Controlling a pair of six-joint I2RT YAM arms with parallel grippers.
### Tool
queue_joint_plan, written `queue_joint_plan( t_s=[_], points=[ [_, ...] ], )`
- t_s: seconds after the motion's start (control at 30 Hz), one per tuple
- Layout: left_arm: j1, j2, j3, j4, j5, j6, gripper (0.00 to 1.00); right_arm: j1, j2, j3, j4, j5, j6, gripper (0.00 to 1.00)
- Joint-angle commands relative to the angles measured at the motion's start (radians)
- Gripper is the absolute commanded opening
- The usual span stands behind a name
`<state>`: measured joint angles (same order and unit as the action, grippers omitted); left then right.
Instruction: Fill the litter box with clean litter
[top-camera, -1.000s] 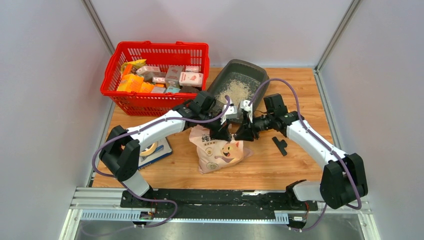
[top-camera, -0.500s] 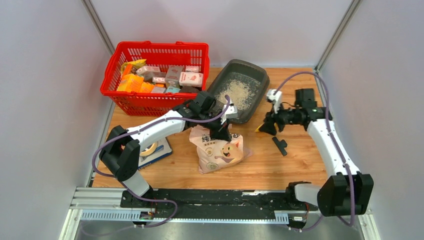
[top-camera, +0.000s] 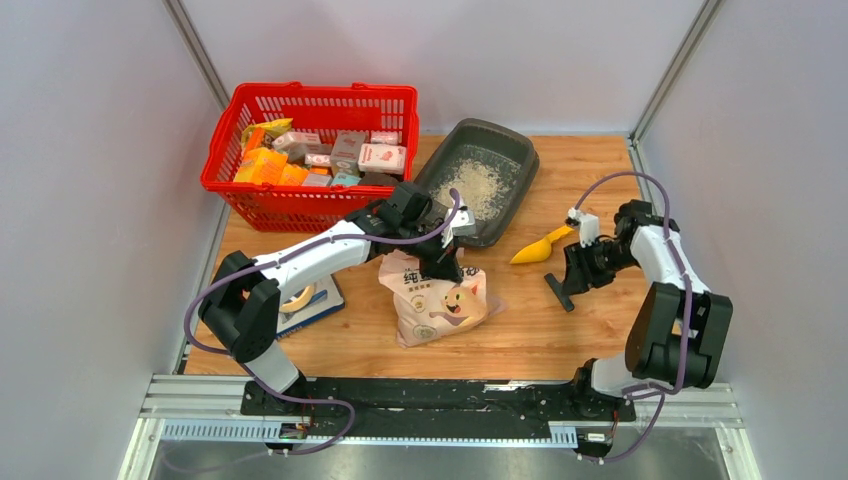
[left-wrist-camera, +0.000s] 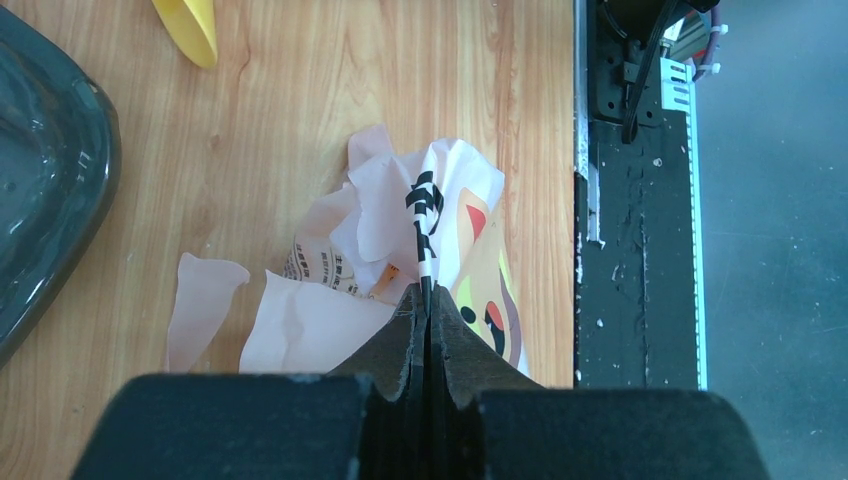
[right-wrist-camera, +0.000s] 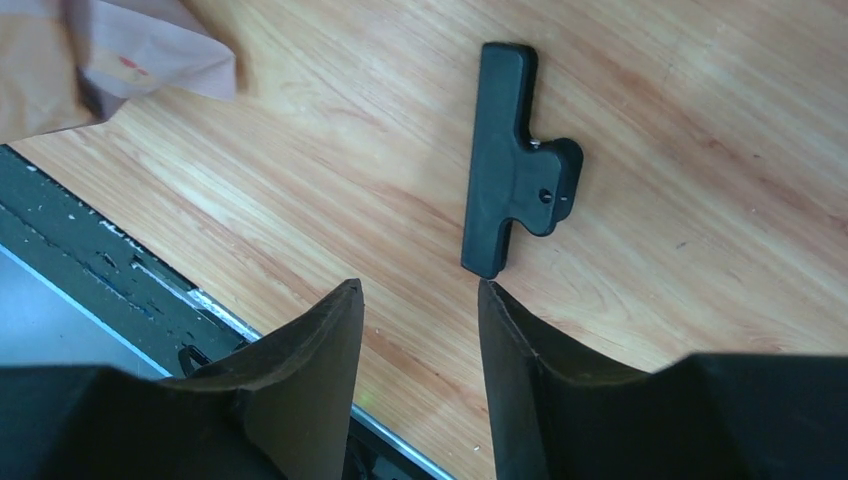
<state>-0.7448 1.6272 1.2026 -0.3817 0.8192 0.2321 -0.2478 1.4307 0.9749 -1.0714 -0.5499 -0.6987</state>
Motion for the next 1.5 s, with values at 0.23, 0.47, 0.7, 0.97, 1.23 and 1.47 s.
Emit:
queue_joint_plan(
  t_s=[0.23,0.47,0.7,0.97,1.23,1.47],
  points=[
    [-0.011,-0.036,0.011,0.007,0.009,0.01,0.0,-0.034,0.151,0.038,0.082,0.087,0.034,0.45],
    [-0.013,-0.04,0.017,-0.032,0.003,0.042,0.0,-0.036,0.267,0.065,0.122,0.065,0.048,0.42],
    [-0.011,-0.024,0.029,-0.06,0.001,0.058,0.0,-0.039,0.338,0.103,0.137,0.016,0.039,0.36],
    [-0.013,-0.012,0.038,-0.071,0.005,0.065,0.0,-0.044,0.335,0.107,0.09,-0.036,-0.057,0.04],
    [-0.013,-0.003,0.049,-0.074,0.008,0.075,0.0,-0.059,0.179,0.079,-0.031,-0.08,-0.182,0.0],
    [-0.011,-0.001,0.054,-0.075,0.012,0.084,0.0,-0.031,-0.091,0.116,-0.257,-0.197,-0.459,0.0]
  ],
)
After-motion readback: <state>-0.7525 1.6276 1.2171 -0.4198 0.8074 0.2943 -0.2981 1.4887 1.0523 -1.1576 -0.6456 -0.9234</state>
